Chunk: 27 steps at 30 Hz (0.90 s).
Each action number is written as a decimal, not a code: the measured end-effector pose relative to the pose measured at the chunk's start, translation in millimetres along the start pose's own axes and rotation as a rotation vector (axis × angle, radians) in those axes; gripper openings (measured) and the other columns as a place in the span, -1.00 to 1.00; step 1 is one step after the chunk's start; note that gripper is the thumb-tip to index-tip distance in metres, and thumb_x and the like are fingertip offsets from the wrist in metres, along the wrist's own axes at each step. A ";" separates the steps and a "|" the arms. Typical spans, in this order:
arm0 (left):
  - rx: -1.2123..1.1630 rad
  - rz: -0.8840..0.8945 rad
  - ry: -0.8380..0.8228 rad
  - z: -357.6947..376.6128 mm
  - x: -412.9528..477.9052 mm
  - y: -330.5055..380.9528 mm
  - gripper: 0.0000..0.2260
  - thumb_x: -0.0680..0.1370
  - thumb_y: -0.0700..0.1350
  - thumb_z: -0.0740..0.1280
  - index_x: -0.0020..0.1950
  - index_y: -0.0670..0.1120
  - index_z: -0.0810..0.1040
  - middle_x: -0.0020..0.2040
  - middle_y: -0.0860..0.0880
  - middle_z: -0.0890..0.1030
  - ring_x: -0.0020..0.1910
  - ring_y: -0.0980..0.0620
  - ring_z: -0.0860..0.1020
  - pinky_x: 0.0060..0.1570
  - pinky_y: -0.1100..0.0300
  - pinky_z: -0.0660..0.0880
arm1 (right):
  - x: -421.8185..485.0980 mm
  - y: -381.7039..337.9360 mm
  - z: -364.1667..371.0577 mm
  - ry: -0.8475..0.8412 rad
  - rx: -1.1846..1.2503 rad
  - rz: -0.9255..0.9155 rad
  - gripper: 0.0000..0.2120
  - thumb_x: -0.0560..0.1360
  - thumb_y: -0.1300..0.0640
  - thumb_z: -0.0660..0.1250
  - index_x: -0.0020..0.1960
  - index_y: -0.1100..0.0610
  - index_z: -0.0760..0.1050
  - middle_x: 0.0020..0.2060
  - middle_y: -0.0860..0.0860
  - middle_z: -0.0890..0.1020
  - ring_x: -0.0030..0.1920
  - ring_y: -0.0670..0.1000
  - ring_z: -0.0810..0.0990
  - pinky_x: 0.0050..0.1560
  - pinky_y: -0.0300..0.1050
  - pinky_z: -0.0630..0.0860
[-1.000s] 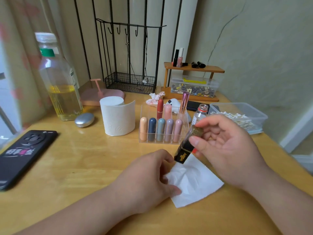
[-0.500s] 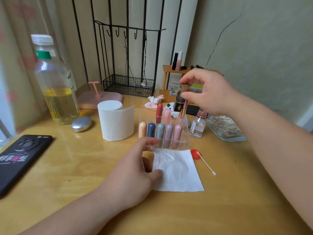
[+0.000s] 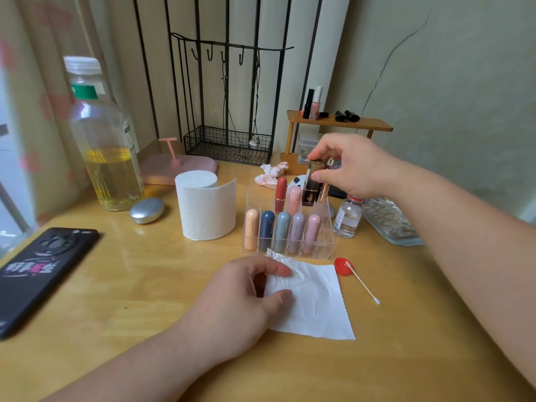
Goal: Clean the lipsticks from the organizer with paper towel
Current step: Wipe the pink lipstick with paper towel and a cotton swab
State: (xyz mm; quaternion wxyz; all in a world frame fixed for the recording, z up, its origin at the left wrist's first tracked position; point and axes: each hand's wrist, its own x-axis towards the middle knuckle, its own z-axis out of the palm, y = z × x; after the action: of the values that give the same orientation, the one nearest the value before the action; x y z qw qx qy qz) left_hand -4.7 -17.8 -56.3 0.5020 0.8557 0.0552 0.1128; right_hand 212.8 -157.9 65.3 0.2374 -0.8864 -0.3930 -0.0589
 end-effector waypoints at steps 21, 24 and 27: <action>0.020 0.017 0.029 0.6 -0.3 0.2 -0.61 0.47 -0.12 0.50 0.26 0.12 0.55 0.08 0.31 0.55 -0.19 0.23 0.54 -0.11 0.44 0.41 | 18.3 -26.5 17.1 -0.131 -0.247 -0.116 -0.53 0.43 -0.03 0.49 0.28 -0.16 0.43 -0.06 -0.30 0.64 0.15 -0.12 0.48 0.31 -0.07 0.27; 0.013 0.019 0.024 0.7 0.3 0.4 -0.60 0.47 -0.12 0.50 0.28 0.11 0.55 0.08 0.29 0.55 -0.19 0.24 0.53 -0.11 0.44 0.40 | 21.3 -29.9 21.8 -0.179 -0.291 -0.110 -0.56 0.45 -0.01 0.47 0.29 -0.15 0.44 -0.10 -0.29 0.65 0.01 -0.19 0.50 0.19 -0.14 0.27; 0.012 0.012 0.025 0.9 0.3 0.0 -0.60 0.47 -0.12 0.50 0.27 0.11 0.55 -0.02 0.31 0.55 -0.24 0.25 0.51 -0.16 0.46 0.37 | 22.0 -30.6 26.0 -0.228 -0.331 -0.099 -0.57 0.45 0.04 0.47 0.28 -0.13 0.45 -0.11 -0.26 0.65 0.03 -0.15 0.54 0.22 -0.07 0.34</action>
State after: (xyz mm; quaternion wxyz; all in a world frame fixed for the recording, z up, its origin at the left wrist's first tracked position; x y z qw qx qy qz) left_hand -4.1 -18.5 -56.6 0.4955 0.8575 0.0569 0.1263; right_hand 203.5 -113.4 60.3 0.0395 -0.8939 -0.4453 -0.0335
